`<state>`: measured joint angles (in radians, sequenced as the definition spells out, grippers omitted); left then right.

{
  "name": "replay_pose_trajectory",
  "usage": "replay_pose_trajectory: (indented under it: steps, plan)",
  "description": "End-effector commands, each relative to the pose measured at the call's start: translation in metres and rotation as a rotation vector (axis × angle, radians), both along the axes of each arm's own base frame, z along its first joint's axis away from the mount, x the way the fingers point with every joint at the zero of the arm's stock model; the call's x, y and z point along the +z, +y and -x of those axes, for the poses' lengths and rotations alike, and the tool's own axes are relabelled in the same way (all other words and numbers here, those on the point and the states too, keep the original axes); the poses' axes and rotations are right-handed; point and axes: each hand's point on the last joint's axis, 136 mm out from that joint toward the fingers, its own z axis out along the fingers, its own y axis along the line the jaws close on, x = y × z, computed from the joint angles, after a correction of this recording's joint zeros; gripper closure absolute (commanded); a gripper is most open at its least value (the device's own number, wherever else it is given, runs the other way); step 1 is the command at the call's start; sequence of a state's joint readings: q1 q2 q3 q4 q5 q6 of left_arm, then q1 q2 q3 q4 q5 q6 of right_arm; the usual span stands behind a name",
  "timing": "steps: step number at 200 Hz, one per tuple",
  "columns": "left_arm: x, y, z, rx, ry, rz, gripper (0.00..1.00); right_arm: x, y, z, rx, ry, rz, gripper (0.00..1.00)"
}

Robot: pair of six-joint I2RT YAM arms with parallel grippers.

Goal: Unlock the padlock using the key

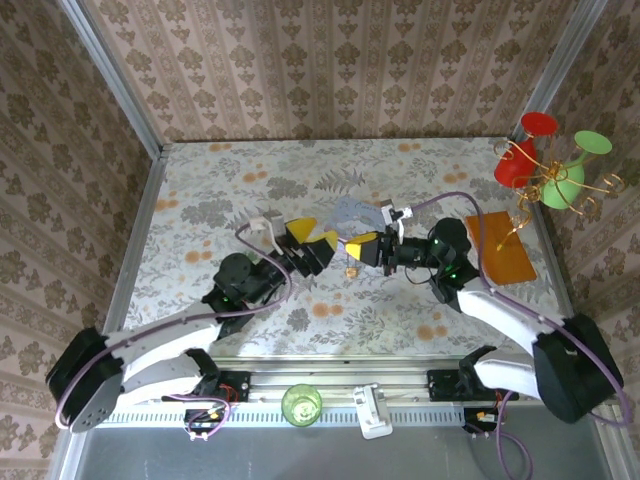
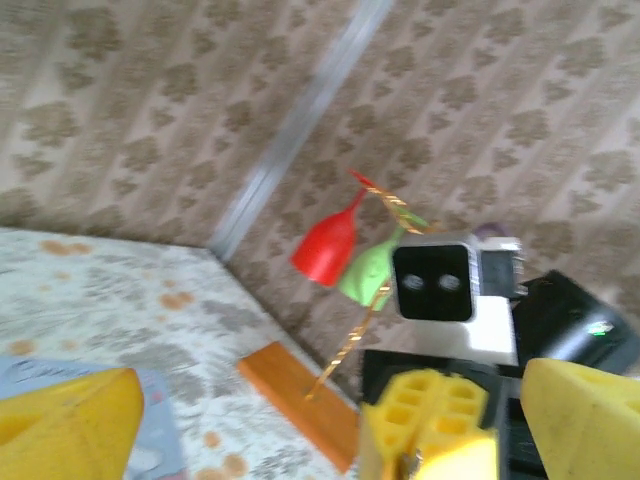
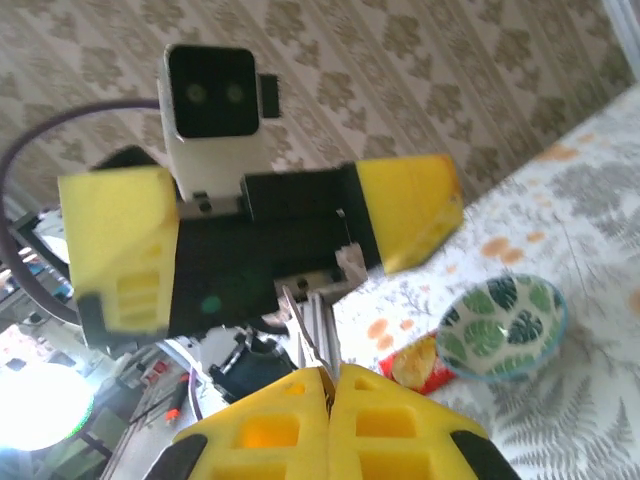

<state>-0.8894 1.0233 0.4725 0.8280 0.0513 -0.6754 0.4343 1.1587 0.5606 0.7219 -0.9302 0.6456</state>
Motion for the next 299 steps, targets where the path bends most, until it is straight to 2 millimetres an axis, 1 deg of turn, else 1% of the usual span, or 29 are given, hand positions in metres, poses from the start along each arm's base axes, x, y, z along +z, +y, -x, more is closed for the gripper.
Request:
replay_pose_trajectory:
  steps: [1,10,23,41,58,73,93,118,128,149,161,175,183,185,188,222,237,247,261,279,299]
  plan:
    - [-0.031,0.014,-0.017,0.087,0.166,-0.166,0.00,-0.052,-0.015,0.001,-0.067,0.087,0.262,1.00]
    - [-0.043,0.011,-0.019,0.065,0.210,-0.219,0.00,-0.066,-0.022,-0.002,-0.111,0.130,0.324,1.00]
    - [-0.063,0.002,-0.020,0.008,0.276,-0.272,0.00,-0.087,-0.032,-0.007,-0.170,0.193,0.397,1.00]
    - [-0.085,-0.014,-0.020,-0.057,0.338,-0.300,0.00,-0.119,-0.051,-0.023,-0.310,0.287,0.500,1.00]
    - [-0.102,-0.021,-0.022,-0.061,0.381,-0.309,0.00,-0.143,-0.070,-0.039,-0.428,0.387,0.526,1.00]
    - [-0.115,-0.026,-0.026,-0.050,0.424,-0.321,0.02,-0.157,-0.079,-0.048,-0.484,0.441,0.523,1.00]
    - [-0.127,-0.036,-0.028,-0.048,0.455,-0.359,0.04,-0.176,-0.085,-0.053,-0.519,0.471,0.569,1.00]
    - [-0.151,-0.044,-0.030,-0.029,0.512,-0.431,0.07,-0.197,-0.092,-0.054,-0.554,0.484,0.659,1.00]
    - [-0.161,-0.047,-0.031,-0.026,0.537,-0.445,0.08,-0.203,-0.094,-0.052,-0.564,0.494,0.669,1.00]
    - [-0.182,-0.050,-0.035,-0.013,0.572,-0.456,0.08,-0.210,-0.098,-0.056,-0.604,0.465,0.683,1.00]
    - [-0.191,-0.054,-0.038,-0.017,0.582,-0.462,0.09,-0.211,-0.102,-0.064,-0.639,0.442,0.697,1.00]
    - [-0.198,-0.058,-0.041,-0.016,0.587,-0.474,0.10,-0.211,-0.102,-0.074,-0.654,0.433,0.704,1.00]
    - [-0.202,-0.061,-0.043,-0.022,0.583,-0.478,0.11,-0.207,-0.102,-0.080,-0.664,0.415,0.695,1.00]
    - [-0.203,-0.062,-0.043,-0.023,0.581,-0.479,0.11,-0.213,-0.102,-0.081,-0.662,0.426,0.704,1.00]
    - [-0.204,-0.063,-0.044,-0.023,0.581,-0.480,0.12,-0.215,-0.102,-0.083,-0.665,0.429,0.706,1.00]
    - [-0.227,-0.069,-0.054,-0.028,0.604,-0.489,0.14,-0.213,-0.107,-0.100,-0.704,0.424,0.681,1.00]
    - [-0.233,-0.077,-0.061,-0.045,0.618,-0.458,0.15,-0.214,-0.112,-0.105,-0.715,0.422,0.691,1.00]
    - [-0.235,-0.084,-0.065,-0.063,0.620,-0.435,0.18,-0.215,-0.115,-0.109,-0.723,0.426,0.695,1.00]
    - [-0.243,-0.089,-0.071,-0.066,0.632,-0.435,0.20,-0.215,-0.120,-0.112,-0.733,0.435,0.678,1.00]
    - [-0.250,-0.098,-0.078,-0.077,0.640,-0.429,0.21,-0.214,-0.119,-0.113,-0.728,0.426,0.670,1.00]
    - [-0.252,-0.111,-0.081,-0.118,0.651,-0.377,0.31,-0.216,-0.119,-0.112,-0.713,0.427,0.680,1.00]
